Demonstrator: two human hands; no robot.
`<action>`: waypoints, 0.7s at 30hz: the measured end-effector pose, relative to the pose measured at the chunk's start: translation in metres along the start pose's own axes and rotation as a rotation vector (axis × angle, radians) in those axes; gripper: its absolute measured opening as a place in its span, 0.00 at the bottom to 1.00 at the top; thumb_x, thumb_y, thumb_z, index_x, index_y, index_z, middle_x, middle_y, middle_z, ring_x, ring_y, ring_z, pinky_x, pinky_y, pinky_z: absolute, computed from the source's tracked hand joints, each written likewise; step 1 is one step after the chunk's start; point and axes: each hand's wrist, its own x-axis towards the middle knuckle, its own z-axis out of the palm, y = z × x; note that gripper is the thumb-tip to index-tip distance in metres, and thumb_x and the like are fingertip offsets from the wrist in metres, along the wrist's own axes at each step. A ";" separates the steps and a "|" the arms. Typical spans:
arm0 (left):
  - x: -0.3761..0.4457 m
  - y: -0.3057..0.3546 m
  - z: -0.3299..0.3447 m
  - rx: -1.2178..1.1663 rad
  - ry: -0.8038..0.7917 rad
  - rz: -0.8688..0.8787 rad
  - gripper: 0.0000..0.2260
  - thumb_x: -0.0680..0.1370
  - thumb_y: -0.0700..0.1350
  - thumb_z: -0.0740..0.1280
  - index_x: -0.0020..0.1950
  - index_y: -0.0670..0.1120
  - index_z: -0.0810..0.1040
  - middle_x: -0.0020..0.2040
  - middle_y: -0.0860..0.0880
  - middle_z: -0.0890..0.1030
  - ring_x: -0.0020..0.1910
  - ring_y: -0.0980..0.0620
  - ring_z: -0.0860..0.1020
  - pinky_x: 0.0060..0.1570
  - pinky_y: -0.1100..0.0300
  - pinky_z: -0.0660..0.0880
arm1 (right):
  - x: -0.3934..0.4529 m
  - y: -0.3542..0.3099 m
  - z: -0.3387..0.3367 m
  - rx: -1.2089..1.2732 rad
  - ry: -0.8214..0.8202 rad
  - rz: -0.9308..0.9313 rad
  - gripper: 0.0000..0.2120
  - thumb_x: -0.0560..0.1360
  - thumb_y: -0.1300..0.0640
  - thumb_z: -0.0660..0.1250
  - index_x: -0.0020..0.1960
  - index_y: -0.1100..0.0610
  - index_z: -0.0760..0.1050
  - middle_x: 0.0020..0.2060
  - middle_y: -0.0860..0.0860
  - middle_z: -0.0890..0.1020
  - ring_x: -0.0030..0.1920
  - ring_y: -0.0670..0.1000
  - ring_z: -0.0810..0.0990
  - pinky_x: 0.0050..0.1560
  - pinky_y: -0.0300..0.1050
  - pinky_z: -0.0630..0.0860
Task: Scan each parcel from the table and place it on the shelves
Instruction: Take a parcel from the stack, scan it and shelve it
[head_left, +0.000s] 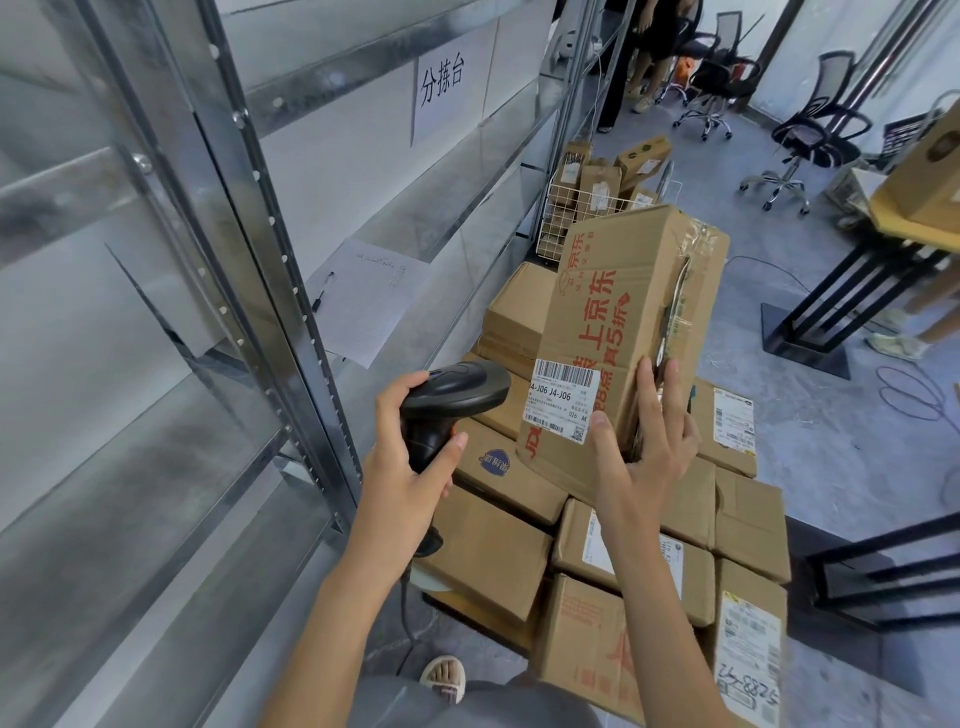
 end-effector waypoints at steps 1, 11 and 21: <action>-0.001 0.000 0.001 0.000 0.000 0.004 0.29 0.79 0.41 0.71 0.64 0.74 0.65 0.58 0.47 0.79 0.40 0.51 0.81 0.39 0.65 0.79 | -0.001 0.001 -0.002 -0.005 -0.007 0.002 0.30 0.73 0.42 0.61 0.75 0.37 0.63 0.77 0.30 0.57 0.70 0.45 0.57 0.71 0.47 0.56; -0.014 0.007 0.000 0.013 0.096 0.005 0.29 0.79 0.40 0.71 0.65 0.72 0.66 0.57 0.48 0.79 0.37 0.50 0.81 0.37 0.63 0.79 | -0.014 -0.004 -0.016 0.059 -0.097 0.032 0.31 0.75 0.48 0.65 0.76 0.39 0.64 0.78 0.33 0.58 0.72 0.39 0.56 0.70 0.36 0.50; -0.074 0.038 -0.010 0.013 0.447 -0.014 0.30 0.80 0.38 0.70 0.63 0.73 0.67 0.52 0.60 0.81 0.34 0.51 0.83 0.37 0.62 0.81 | -0.027 -0.026 -0.031 0.479 -0.423 0.115 0.29 0.75 0.49 0.67 0.75 0.37 0.66 0.76 0.31 0.62 0.75 0.35 0.61 0.75 0.50 0.63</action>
